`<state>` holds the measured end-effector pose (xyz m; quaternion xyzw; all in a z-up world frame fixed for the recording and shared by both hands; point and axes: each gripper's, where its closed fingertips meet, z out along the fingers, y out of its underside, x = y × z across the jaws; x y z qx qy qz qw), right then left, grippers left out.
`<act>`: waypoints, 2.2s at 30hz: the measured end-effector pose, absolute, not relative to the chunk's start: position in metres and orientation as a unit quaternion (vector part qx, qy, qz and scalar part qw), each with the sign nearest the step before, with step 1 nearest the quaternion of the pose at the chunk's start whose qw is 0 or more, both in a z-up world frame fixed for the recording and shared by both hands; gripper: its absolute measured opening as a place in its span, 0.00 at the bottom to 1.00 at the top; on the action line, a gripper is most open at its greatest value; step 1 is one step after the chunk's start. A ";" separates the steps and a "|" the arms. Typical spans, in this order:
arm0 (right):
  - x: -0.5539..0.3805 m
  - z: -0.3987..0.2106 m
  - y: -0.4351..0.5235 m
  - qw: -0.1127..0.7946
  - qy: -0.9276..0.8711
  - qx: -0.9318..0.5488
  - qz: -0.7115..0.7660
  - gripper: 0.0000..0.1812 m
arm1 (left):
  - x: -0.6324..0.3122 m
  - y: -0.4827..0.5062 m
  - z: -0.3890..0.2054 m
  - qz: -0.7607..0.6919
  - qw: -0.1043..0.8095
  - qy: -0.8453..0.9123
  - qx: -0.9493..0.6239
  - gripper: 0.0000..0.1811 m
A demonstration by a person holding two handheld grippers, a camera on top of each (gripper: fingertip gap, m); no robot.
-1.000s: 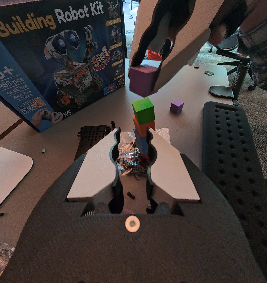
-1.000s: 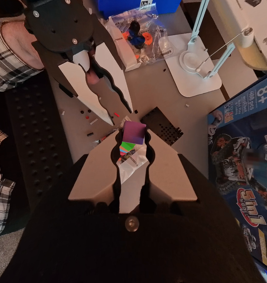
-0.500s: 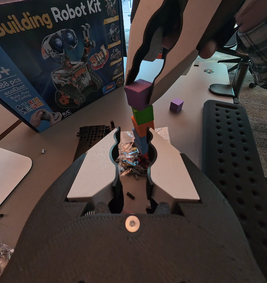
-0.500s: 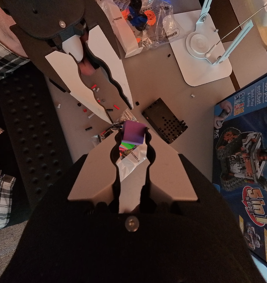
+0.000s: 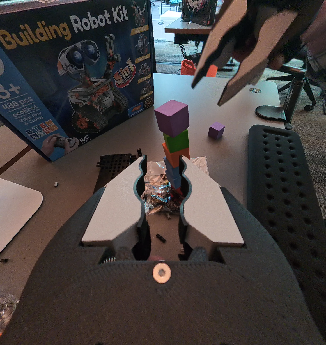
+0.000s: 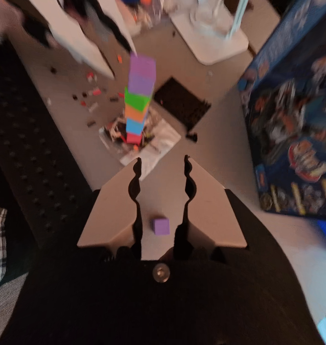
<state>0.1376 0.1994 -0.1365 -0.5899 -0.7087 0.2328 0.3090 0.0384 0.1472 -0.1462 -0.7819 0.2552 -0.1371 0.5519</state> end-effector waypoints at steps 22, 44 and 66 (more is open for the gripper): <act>0.156 -0.147 0.203 0.307 -0.686 -0.606 0.262 0.15 | 0.035 0.147 -0.140 -0.138 0.563 0.249 -0.776 0.18; 0.063 -0.100 0.167 0.243 -0.768 -0.546 0.230 0.16 | 0.030 0.147 -0.138 -0.134 0.566 0.249 -0.774 0.18; 0.131 -0.070 0.210 0.493 -0.558 -0.611 0.271 0.23 | 0.022 0.153 -0.137 -0.118 0.574 0.226 -0.778 0.17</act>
